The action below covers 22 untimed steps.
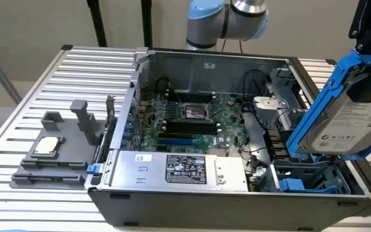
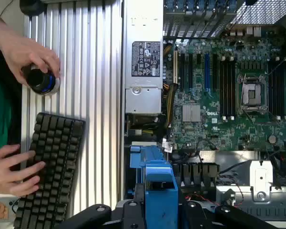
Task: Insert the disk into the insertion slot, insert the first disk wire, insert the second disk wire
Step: 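Insert the disk into the insertion slot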
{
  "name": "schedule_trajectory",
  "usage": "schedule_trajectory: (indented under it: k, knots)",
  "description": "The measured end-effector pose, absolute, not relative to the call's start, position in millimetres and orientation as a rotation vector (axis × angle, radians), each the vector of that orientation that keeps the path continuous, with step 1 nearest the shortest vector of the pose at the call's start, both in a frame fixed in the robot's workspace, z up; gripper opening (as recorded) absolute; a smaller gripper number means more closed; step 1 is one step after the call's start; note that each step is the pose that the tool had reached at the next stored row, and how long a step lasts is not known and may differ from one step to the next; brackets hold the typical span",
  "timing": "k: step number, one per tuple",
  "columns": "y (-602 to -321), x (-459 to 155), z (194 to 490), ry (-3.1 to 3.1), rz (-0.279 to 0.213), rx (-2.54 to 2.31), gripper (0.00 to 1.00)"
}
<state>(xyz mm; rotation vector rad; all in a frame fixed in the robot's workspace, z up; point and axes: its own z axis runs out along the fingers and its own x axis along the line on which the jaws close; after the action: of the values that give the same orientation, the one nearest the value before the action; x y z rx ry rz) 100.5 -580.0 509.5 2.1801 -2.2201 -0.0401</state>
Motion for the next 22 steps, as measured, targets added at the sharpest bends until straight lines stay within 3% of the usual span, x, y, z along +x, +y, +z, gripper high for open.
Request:
schedule_trajectory:
  k: [22]
  knots:
    - [-586.7, 106.7, 492.5, -2.225, -0.054, 2.186, 0.32]
